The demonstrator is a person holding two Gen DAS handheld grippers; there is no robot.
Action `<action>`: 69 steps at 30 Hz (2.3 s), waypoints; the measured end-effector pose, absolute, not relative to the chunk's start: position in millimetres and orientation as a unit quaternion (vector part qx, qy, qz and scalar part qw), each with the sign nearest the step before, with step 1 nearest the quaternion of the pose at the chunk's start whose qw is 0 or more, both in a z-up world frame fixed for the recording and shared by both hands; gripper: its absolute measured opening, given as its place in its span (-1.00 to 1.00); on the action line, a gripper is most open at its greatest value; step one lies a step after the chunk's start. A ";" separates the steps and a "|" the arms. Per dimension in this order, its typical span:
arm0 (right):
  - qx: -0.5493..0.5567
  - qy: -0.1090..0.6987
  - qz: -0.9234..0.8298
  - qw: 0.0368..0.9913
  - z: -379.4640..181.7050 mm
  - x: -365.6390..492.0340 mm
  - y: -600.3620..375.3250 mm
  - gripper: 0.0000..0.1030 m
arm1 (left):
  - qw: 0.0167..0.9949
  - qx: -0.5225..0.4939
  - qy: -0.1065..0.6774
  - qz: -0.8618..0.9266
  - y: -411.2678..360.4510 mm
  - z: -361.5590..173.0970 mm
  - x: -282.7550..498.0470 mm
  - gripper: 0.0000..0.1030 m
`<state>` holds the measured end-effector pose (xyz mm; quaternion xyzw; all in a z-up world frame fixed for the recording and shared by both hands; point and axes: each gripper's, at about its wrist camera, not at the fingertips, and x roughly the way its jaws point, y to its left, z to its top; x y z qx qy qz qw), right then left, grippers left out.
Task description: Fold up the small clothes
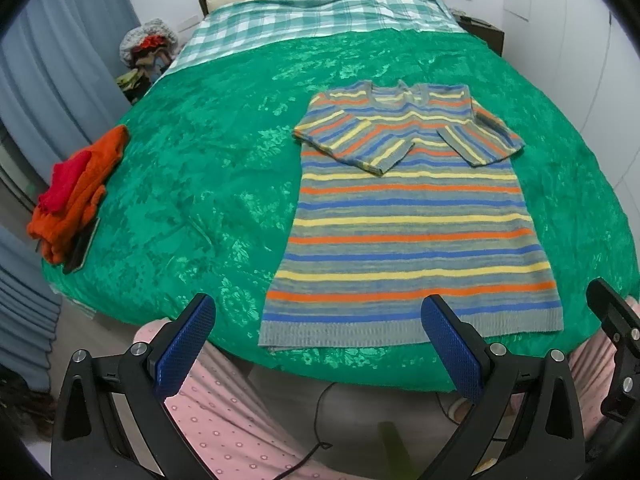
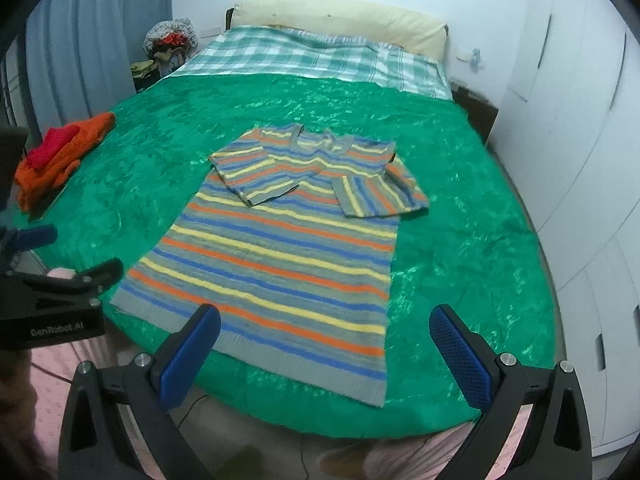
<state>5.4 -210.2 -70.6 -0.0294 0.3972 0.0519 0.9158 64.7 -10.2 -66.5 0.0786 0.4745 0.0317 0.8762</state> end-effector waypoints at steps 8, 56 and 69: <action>-0.025 0.415 0.038 0.909 -74.3 7.0 -212.0 1.00 | 0.873 0.077 0.480 0.028 -12.7 -70.2 66.0 0.99; -0.030 0.438 0.074 0.895 -148.9 195.2 -265.6 0.99 | 0.858 0.020 0.511 0.039 13.0 -92.0 99.4 0.99; 0.095 0.469 0.075 0.875 -165.7 328.5 -360.5 -0.88 | 0.838 0.006 0.541 0.076 43.7 -114.5 98.8 0.99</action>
